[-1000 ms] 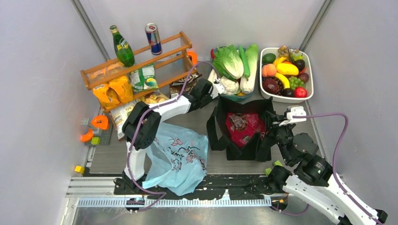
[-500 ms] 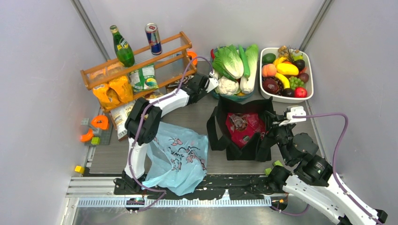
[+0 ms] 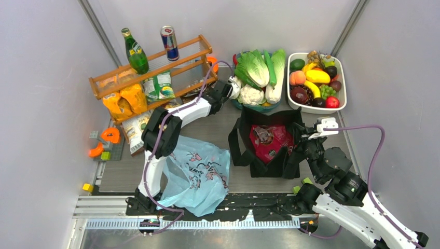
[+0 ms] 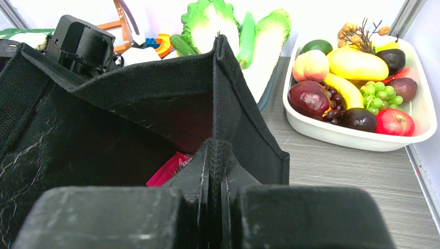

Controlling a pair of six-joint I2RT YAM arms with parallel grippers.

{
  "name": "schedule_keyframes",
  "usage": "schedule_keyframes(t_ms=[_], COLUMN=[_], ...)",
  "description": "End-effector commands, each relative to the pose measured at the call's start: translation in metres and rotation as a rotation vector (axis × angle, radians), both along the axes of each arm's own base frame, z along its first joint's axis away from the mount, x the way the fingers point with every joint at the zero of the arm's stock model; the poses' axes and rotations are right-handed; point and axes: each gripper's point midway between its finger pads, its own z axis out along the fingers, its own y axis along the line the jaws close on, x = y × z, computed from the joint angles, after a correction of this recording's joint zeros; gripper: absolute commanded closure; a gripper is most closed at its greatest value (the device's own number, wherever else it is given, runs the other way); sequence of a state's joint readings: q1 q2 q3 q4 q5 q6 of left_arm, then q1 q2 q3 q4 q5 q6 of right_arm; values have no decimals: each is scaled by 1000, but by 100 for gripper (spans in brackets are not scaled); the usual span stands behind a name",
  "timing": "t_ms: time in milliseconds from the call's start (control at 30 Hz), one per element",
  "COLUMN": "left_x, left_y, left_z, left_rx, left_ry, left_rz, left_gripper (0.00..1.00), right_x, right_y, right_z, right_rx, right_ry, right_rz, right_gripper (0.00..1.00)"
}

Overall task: Untie the knot of the grocery bags and take out the mixed food
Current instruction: Adjust the takeout bag at the center of the board.

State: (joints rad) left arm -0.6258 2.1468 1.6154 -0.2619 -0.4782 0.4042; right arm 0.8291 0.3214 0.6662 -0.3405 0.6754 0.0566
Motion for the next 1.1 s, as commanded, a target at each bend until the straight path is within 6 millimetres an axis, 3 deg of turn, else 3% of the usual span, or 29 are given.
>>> schedule_keyframes(t_ms=[0, 167, 300, 367, 433, 600, 800, 900, 1033, 1067], left_x=[-4, -45, -73, -94, -119, -167, -227, -255, -287, -294], left_y=[-21, -73, -84, -90, -95, -79, -69, -70, -91, -98], left_z=[36, 82, 117, 131, 143, 183, 292, 328, 329, 328], left_rx=[-109, -341, -497, -575, -668, -820, -1019, -1071, -1089, -1106], left_ry=[-76, -29, 7, 47, 95, 76, -20, -75, -17, 16], left_rz=[-30, -200, -227, -281, -336, -391, -581, -666, -758, -780], left_gripper=[63, 51, 43, 24, 15, 9, 4, 4, 3, 3], right_x=[2, 2, -2, -3, -2, 1, 8, 9, 13, 13], right_y=[-4, -2, -3, -1, 2, 7, 28, 36, 40, 36], right_z=[22, 28, 39, 39, 39, 31, 21, 31, 58, 76], right_rx=[45, 21, 32, 13, 3, -16, -44, -25, -55, -81], right_ry=[-57, -69, -84, -67, -59, -40, -16, -38, -76, -111], right_rz=[-26, -10, 5, 21, 32, 35, 100, 136, 142, 135], right_gripper=[95, 95, 95, 95, 95, 95, 95, 95, 95, 95])
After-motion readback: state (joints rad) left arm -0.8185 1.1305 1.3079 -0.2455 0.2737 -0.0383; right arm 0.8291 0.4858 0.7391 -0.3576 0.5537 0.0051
